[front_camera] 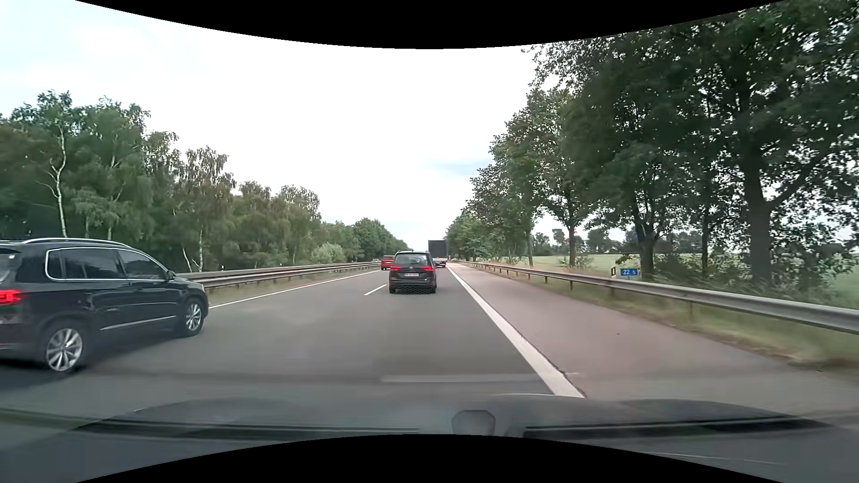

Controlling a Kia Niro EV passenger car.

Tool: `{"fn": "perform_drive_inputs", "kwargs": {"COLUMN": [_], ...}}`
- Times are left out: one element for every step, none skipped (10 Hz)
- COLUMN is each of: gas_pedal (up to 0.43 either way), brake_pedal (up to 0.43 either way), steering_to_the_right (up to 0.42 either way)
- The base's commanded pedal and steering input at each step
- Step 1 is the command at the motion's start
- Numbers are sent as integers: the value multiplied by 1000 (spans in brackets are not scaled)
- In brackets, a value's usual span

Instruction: Follow the waypoints while adhering to traffic rules and regulations

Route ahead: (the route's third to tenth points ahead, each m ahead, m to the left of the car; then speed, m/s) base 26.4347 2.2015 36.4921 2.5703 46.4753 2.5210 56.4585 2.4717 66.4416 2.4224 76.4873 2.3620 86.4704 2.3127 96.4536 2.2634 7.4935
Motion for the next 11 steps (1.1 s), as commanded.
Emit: {"fn": "perform_drive_inputs", "kwargs": {"gas_pedal": [220, 220, 209, 209, 209, 209, 189, 177, 177, 177, 177], "brake_pedal": [0, 0, 0, 0, 0, 0, 0, 0, 0, 0, 0], "steering_to_the_right": [-1, -2, -2, -4, -4, -5, -5, -5, -5, -5, -5]}}
